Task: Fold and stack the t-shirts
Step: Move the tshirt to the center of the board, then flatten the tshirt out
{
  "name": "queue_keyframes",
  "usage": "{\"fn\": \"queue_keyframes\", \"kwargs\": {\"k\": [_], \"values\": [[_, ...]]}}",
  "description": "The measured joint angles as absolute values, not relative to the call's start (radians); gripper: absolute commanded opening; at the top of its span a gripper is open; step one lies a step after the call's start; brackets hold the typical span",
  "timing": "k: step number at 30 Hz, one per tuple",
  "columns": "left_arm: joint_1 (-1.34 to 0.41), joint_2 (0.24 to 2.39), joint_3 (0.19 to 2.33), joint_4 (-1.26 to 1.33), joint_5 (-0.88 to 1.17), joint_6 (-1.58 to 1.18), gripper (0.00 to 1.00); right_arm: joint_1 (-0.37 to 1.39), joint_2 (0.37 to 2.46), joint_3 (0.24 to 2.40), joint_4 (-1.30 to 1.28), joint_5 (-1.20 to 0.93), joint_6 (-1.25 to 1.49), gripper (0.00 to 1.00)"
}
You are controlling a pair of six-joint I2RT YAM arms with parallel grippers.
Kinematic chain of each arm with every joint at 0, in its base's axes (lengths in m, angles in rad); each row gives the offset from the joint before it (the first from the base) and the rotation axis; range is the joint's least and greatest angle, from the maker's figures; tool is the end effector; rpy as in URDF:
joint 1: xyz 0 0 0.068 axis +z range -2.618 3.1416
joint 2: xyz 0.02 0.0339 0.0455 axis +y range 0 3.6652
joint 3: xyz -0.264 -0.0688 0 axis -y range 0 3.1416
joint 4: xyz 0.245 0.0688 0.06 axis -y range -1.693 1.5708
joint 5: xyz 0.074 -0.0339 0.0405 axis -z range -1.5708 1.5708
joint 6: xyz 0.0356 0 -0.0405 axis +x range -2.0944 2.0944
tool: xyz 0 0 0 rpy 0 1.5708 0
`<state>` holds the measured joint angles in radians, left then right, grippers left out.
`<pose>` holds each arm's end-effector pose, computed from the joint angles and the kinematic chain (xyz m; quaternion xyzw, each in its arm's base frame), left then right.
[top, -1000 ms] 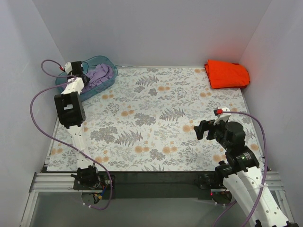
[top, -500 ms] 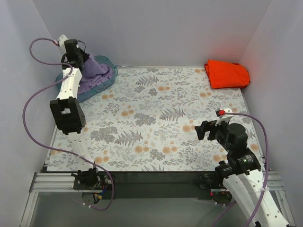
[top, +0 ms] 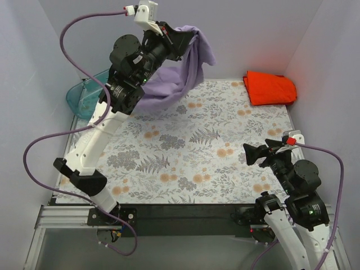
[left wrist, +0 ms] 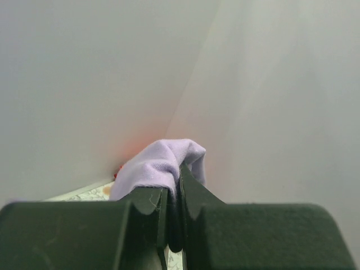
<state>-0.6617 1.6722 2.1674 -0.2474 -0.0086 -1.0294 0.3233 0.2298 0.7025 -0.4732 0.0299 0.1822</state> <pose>0.2685 -0.2087 0.5722 -0.1156 0.6033 -0.5887 0.5254 0.0604 0.0191 0.3385 -0.0393 0.7062 0.1665 0.6870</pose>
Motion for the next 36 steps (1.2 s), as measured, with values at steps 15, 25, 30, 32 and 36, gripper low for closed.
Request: {"fn": "queue_keyframes", "kwargs": {"k": [15,25,30,32,36], "values": [[-0.620,1.158,1.192,-0.194,-0.407,-0.875,0.03,0.323,0.259,0.761,-0.554,0.021,0.178,0.98],[-0.444,1.039,0.766,-0.296,-0.508,-1.052,0.05,0.323,0.549,0.751,-0.576,-0.067,0.235,0.98],[-0.443,0.960,0.673,-0.322,-0.497,-1.122,0.06,0.323,0.727,0.749,-0.573,-0.058,0.259,0.90],[-0.443,0.921,0.631,-0.326,-0.497,-1.135,0.06,0.323,0.821,0.749,-0.558,-0.049,0.255,0.80],[-0.442,0.857,0.554,-0.325,-0.498,-1.145,0.07,0.323,0.950,0.751,-0.520,-0.040,0.227,0.72]]}}
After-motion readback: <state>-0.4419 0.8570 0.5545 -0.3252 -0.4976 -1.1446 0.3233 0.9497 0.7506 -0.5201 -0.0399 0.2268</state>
